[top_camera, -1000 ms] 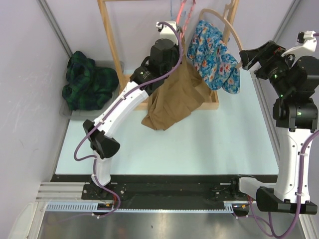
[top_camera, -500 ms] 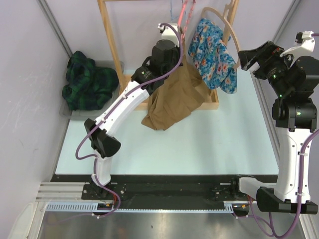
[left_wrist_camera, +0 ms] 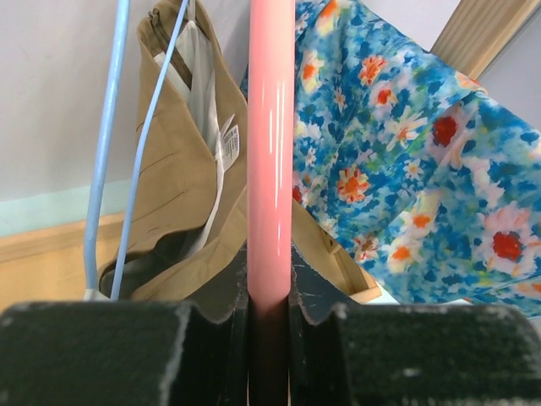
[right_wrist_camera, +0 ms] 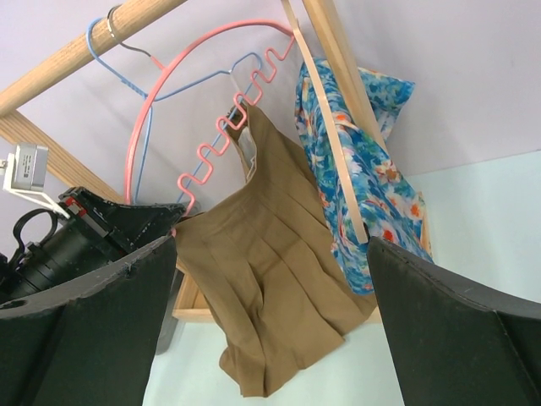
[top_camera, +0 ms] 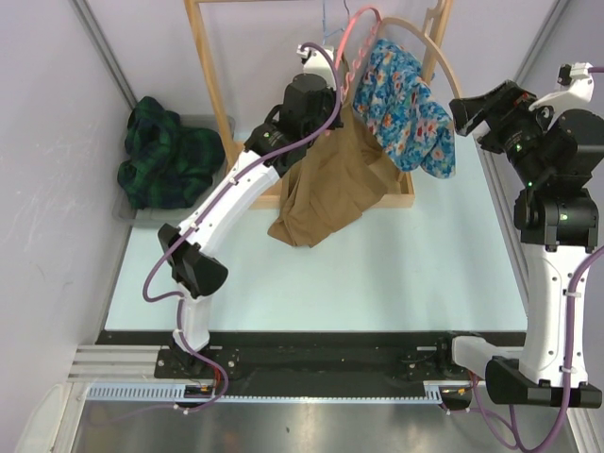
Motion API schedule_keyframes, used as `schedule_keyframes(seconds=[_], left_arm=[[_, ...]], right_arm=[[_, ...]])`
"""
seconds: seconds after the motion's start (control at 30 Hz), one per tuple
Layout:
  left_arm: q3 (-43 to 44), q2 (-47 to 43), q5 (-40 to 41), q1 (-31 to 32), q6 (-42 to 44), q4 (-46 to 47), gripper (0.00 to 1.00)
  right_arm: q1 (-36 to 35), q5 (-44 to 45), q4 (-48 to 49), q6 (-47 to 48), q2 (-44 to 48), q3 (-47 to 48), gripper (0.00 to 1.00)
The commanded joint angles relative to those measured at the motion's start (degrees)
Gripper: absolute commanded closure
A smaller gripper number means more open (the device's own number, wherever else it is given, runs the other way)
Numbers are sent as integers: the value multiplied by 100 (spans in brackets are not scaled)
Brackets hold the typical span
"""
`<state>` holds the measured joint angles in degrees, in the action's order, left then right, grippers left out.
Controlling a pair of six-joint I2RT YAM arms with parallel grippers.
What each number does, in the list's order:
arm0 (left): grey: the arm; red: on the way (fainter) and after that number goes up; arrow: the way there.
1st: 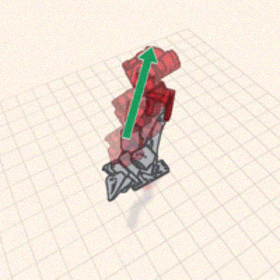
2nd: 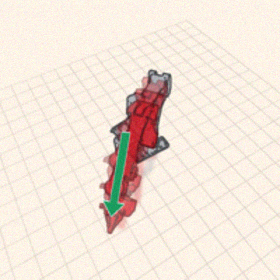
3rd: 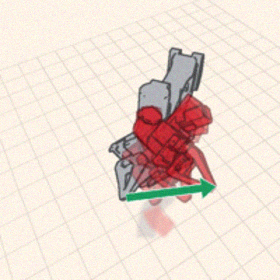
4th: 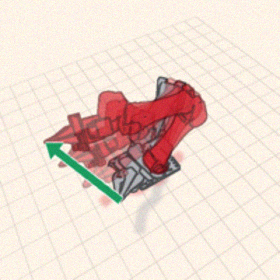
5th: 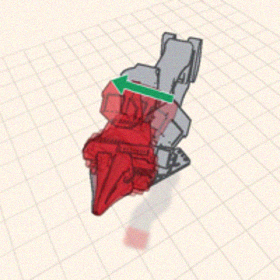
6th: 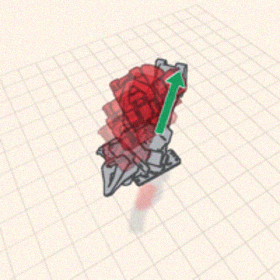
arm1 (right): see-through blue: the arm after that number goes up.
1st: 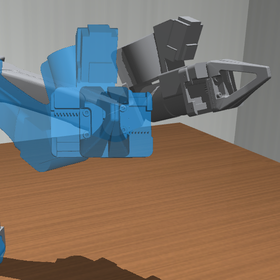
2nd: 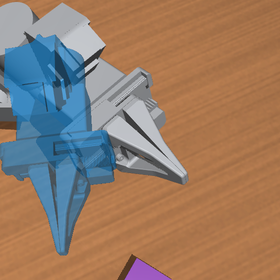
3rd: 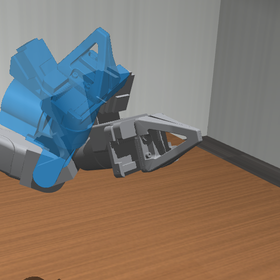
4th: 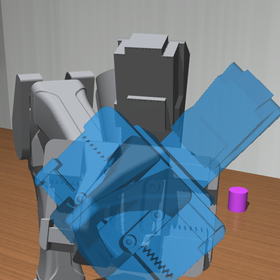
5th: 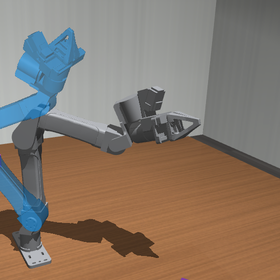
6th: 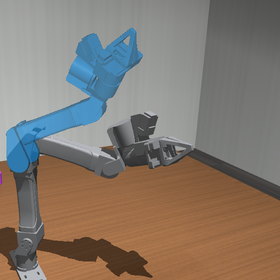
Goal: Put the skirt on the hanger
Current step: Grab the skirt from the pile
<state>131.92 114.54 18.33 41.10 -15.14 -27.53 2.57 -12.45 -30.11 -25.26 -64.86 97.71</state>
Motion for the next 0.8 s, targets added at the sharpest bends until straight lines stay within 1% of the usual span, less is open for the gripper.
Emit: schedule_keyframes(seconds=[0.0, 0.03, 0.1, 0.13, 0.17, 0.2, 0.27, 0.37, 0.47, 0.57, 0.6, 0.67, 0.7, 0.73, 0.77], left_arm=[[-35, -257, -154, 3, -51, -15, 100], [-43, -266, -145, 3, -42, -42, 100], [-43, -283, -128, 3, -33, -33, 63], [-35, -318, -110, 3, -25, -25, 52], [-43, -336, -84, 3, -7, -16, 36], [-43, -371, -31, 3, 28, -7, 29], [-43, -485, -13, 3, 81, 46, 17], [-105, -739, -66, -6, 72, 81, 12], [-122, -977, -224, -6, 107, -32, 9], [-324, -1424, -303, -6, 134, -60, 8], [-446, -1748, -347, -6, 169, -7, 8], [-929, -2109, -374, -6, 204, 230, 6], [-1305, -2285, -356, -6, 204, 300, 5], [-1509, -2653, -339, -6, 221, 449, 5], [-1694, -2804, -208, -6, 239, 520, 4]], right_arm=[[-37, -30, 242, -58, 158, 11, 0], [-37, -30, 225, -58, 158, 2, 0], [-55, -38, 207, -58, 149, 20, 0], [-55, -38, 181, -58, 149, 20, 0], [-55, -56, 172, -58, 140, 37, 0], [-63, -65, 163, -50, 149, 37, 0], [-63, -65, 137, -41, 149, 29, 0], [-63, -74, 93, -32, 175, 11, 0], [-72, -82, 66, -32, 202, -6, 0], [-81, -109, 84, -32, 237, -50, 0], [-81, -117, 101, -41, 237, -59, 0], [-99, -152, 110, -41, 255, -85, 0], [-107, -161, 102, -50, 263, -103, 0], [-107, -179, 128, -50, 272, -129, 0], [-125, -179, 119, -58, 281, -164, 0]])
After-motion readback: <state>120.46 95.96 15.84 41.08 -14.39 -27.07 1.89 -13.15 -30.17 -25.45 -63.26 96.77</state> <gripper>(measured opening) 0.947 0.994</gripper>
